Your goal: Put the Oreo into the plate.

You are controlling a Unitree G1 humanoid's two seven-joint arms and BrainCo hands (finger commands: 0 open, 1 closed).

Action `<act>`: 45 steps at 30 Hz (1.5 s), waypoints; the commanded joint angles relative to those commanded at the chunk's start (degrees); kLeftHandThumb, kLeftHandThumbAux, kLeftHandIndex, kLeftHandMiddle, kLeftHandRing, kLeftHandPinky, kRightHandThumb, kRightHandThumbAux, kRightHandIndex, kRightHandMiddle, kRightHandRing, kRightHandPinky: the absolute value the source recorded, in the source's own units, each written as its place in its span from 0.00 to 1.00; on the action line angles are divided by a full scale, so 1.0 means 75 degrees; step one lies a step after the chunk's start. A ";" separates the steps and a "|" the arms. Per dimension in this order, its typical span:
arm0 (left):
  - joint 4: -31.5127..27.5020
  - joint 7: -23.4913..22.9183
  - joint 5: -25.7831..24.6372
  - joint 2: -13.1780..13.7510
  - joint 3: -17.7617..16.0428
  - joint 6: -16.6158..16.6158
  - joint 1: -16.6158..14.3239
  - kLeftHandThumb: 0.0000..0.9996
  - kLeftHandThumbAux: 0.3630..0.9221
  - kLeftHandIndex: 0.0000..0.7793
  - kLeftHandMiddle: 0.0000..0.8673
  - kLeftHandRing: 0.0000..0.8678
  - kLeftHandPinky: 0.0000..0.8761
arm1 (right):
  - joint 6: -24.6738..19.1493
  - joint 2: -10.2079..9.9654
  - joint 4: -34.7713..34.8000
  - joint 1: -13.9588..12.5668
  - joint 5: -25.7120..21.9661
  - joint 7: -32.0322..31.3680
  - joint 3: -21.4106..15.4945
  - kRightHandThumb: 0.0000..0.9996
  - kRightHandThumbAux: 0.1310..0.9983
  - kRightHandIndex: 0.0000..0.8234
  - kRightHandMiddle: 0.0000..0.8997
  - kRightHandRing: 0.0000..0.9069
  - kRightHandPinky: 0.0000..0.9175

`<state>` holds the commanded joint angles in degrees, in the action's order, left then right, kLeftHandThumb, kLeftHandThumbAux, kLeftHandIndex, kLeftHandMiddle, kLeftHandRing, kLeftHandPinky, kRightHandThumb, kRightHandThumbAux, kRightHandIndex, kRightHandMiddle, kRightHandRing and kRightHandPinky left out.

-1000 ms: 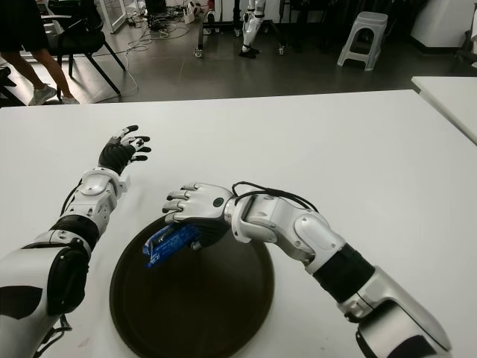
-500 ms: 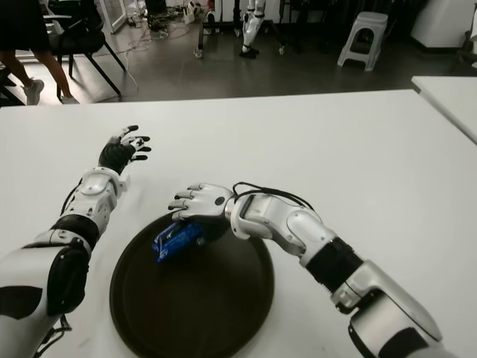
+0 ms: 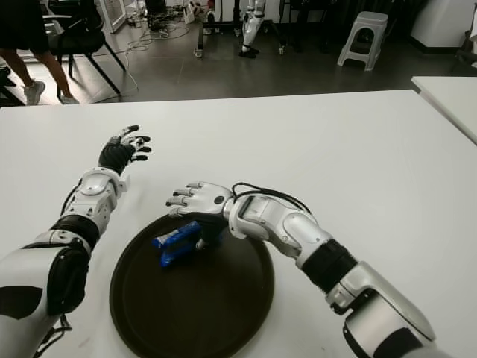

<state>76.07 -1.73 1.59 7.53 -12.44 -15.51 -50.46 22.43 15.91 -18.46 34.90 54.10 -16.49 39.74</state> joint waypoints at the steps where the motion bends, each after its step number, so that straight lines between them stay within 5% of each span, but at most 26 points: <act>1: -0.0001 -0.0005 -0.0009 -0.0002 -0.0010 -0.0008 0.0005 0.54 0.50 0.23 0.38 0.43 0.43 | 0.0004 -0.0018 -0.0056 0.0015 -0.0016 -0.0007 0.0009 0.00 0.55 0.00 0.00 0.00 0.00; 30: 0.0009 -0.0009 -0.0030 0.0004 0.0050 0.0043 -0.0019 0.53 0.51 0.20 0.37 0.41 0.41 | 0.0121 -0.0049 -0.0682 0.0406 -0.0238 0.0143 -0.0142 0.00 0.49 0.00 0.00 0.00 0.00; 35: 0.0012 -0.0009 -0.0050 0.0001 0.0035 0.0033 -0.0025 0.54 0.51 0.20 0.36 0.41 0.42 | 0.0496 0.0683 -0.0395 0.0824 -0.1104 -0.0478 -0.0864 0.00 0.47 0.00 0.00 0.00 0.00; 41: 0.0020 0.0033 -0.0047 0.0007 0.0028 0.0032 -0.0013 0.54 0.54 0.20 0.36 0.41 0.43 | 0.0484 0.0772 -0.0729 0.1615 -0.1878 -0.1138 -0.1360 0.00 0.45 0.00 0.00 0.00 0.00; 45: 0.0028 0.0022 -0.0071 0.0010 0.0002 0.0073 -0.0021 0.54 0.55 0.20 0.37 0.42 0.42 | 0.0635 0.0902 -0.1143 0.1798 -0.2201 -0.0950 -0.1652 0.00 0.43 0.00 0.00 0.00 0.00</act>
<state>76.28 -1.56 1.06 7.60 -12.42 -14.96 -50.61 27.20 22.67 -27.04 48.39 37.59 -23.61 27.35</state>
